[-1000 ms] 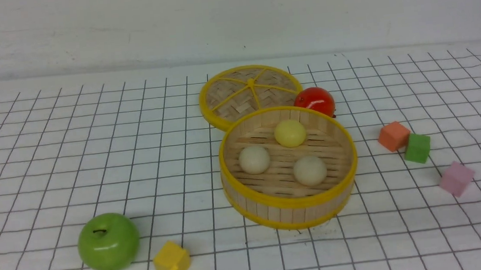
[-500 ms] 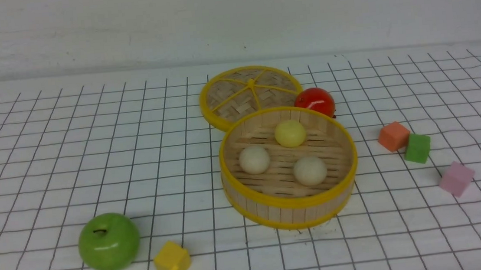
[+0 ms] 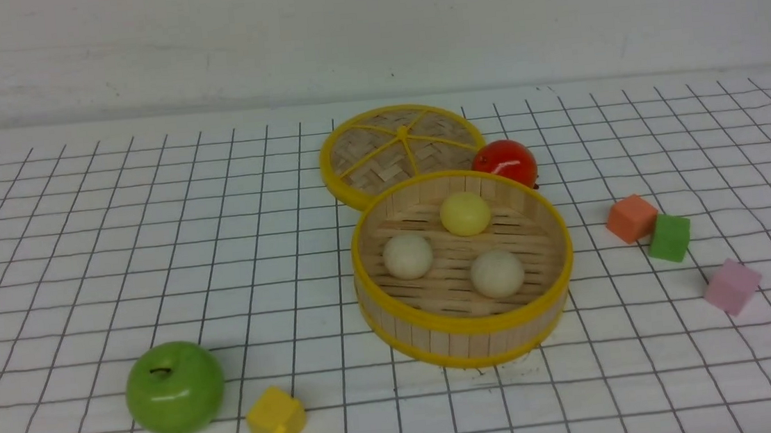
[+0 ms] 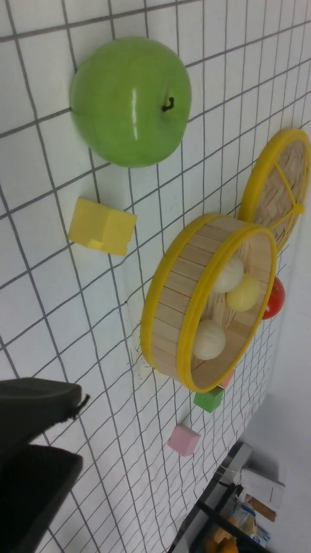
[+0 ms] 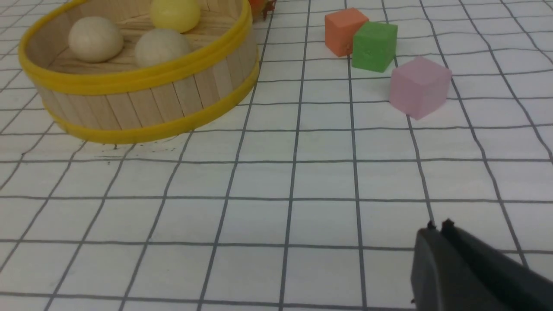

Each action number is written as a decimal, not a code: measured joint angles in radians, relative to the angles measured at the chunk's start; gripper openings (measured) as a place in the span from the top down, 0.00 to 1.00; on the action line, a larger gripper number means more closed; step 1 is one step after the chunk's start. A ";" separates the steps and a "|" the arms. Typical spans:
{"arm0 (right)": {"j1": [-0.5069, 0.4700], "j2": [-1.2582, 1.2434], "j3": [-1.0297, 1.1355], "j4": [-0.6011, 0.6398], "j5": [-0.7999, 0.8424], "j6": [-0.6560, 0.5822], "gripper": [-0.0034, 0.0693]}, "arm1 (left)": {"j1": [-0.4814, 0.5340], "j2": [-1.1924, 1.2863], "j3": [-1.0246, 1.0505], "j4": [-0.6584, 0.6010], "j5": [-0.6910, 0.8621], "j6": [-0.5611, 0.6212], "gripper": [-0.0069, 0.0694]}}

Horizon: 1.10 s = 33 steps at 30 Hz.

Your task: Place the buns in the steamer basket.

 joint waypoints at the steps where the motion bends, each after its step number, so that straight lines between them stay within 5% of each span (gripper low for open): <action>1: 0.000 0.000 0.000 0.000 0.000 0.000 0.97 | 0.000 0.000 0.000 0.000 0.000 0.000 0.71; 11: 0.000 0.000 0.000 0.000 0.000 0.000 0.96 | 0.010 0.000 0.007 0.122 -0.059 0.053 0.70; 15: 0.000 0.000 0.000 0.000 0.000 0.000 0.96 | 0.131 0.000 0.013 0.139 -0.111 -0.058 0.76; 18: 0.000 0.000 0.000 0.003 0.000 0.000 0.96 | 0.326 0.000 0.018 0.159 -0.110 -0.230 0.92; 23: 0.000 0.000 0.000 0.003 0.000 0.000 0.95 | 0.487 0.000 0.024 0.197 0.034 -0.311 0.93; 26: 0.000 0.000 0.000 0.003 0.000 0.000 0.95 | 0.491 0.000 0.030 0.222 0.155 -0.281 0.93; 33: 0.000 0.000 0.000 0.003 0.000 0.000 0.95 | 0.491 0.000 0.030 0.223 0.172 -0.266 0.93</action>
